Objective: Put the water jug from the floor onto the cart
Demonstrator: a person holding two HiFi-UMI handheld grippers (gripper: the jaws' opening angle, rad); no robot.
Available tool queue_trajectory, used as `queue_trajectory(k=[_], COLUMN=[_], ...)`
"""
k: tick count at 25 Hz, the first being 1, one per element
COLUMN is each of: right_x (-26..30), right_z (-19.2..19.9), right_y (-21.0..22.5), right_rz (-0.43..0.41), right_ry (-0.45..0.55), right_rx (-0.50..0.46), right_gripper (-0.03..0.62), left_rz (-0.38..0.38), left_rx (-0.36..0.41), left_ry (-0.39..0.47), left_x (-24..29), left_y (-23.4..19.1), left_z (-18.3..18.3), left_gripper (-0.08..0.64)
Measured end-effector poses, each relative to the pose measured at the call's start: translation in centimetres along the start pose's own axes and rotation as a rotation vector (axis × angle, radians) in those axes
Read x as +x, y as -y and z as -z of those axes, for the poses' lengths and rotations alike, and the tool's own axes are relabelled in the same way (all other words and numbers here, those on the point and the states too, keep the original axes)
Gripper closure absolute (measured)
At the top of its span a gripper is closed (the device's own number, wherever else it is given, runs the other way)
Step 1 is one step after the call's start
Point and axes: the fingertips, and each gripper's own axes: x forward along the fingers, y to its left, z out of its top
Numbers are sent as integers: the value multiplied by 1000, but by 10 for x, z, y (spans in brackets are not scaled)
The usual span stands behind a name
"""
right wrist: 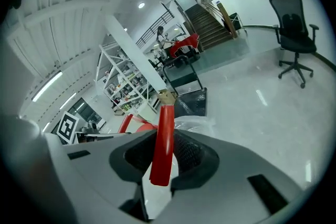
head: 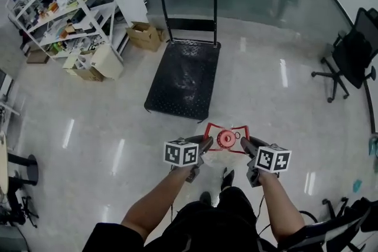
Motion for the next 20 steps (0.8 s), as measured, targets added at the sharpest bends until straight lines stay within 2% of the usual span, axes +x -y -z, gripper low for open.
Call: queue_trajectory(k=[6,9,15,20], right_x=[75,111,174,234], right_z=[-70,-109,-183,-223], right_y=[-3,-2,-14,-34], right_rz=[-80,-133,-228,-254], right_ry=[-58,-88,-129,-153], right_rx=[-93,-83,-125,-169], right_gripper=[502,502,502,502], left_rz=[-95,-137,-187,-209], left_rx=[-25,-73,-120,-150], left_ry=[37,73,137,174], left_x=[19,29,33,30], left_y=[-49,-70,-112,-164], left_z=[-72,-111,-183,-231], left_gripper=[491,489,489,489])
